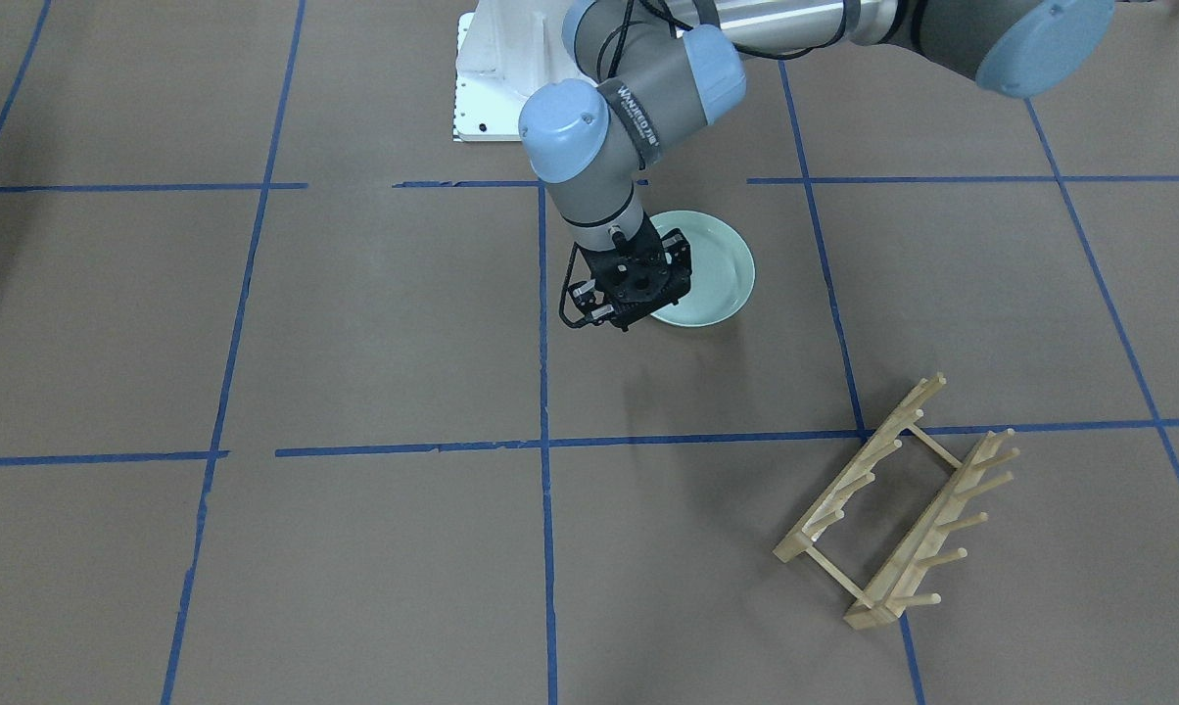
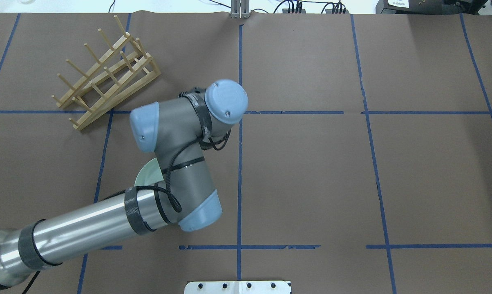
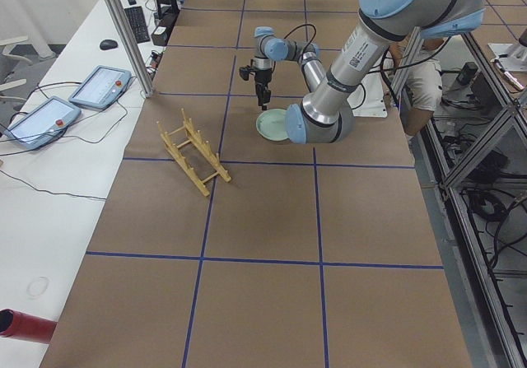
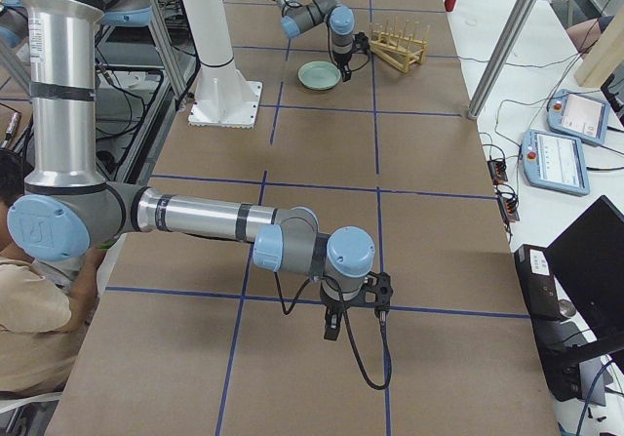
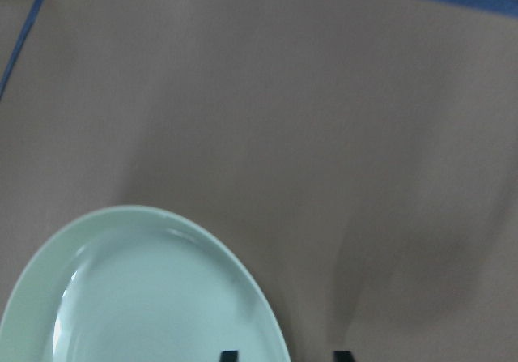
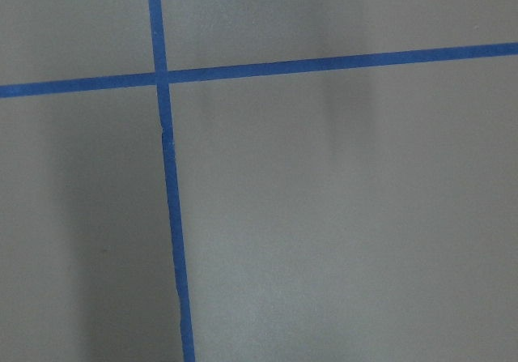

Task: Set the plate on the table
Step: 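Carry the plate toward the robot and lower it flat onto the table, then open the left gripper and withdraw it away from the plate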

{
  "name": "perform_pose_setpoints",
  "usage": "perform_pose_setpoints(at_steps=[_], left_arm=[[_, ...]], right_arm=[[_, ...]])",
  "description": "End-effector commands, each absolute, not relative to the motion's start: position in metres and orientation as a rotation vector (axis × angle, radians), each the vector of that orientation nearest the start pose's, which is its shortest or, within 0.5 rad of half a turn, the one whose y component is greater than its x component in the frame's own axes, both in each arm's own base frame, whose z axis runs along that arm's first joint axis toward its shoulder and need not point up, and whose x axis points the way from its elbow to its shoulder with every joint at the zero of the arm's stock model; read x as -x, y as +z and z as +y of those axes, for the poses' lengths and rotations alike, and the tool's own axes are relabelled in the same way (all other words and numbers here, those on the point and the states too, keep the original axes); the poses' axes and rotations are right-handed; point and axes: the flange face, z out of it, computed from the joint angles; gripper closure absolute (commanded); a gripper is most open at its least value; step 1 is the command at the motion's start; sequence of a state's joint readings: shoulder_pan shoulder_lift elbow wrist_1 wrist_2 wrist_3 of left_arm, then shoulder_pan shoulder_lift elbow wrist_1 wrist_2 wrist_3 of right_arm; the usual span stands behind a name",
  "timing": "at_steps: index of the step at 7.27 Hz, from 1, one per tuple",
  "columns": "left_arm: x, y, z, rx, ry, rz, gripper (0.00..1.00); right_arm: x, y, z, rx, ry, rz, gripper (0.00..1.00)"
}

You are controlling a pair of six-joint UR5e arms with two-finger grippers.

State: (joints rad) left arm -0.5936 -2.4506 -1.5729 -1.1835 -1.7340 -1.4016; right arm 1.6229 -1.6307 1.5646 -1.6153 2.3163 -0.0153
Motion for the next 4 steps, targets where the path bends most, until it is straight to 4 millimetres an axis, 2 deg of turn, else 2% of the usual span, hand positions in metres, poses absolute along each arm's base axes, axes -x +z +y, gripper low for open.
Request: perform_pose_setpoints(at_steps=[1, 2, 3, 4], left_arm=[[-0.356, 0.173, -0.571, -0.139, -0.299, 0.609, 0.00], [-0.253, 0.197, -0.599, -0.173, -0.225, 0.665, 0.00], [-0.157, 0.248, -0.606, -0.176, -0.144, 0.724, 0.00], [-0.072, 0.297, -0.598, -0.195, -0.079, 0.747, 0.00]], right_arm=[[-0.089, 0.696, -0.453, 0.080, 0.076, -0.748, 0.00], [-0.089, 0.696, -0.453, 0.080, 0.076, -0.748, 0.00], [-0.089, 0.696, -0.453, 0.080, 0.076, -0.748, 0.00], [-0.089, 0.696, -0.453, 0.080, 0.076, -0.748, 0.00]])
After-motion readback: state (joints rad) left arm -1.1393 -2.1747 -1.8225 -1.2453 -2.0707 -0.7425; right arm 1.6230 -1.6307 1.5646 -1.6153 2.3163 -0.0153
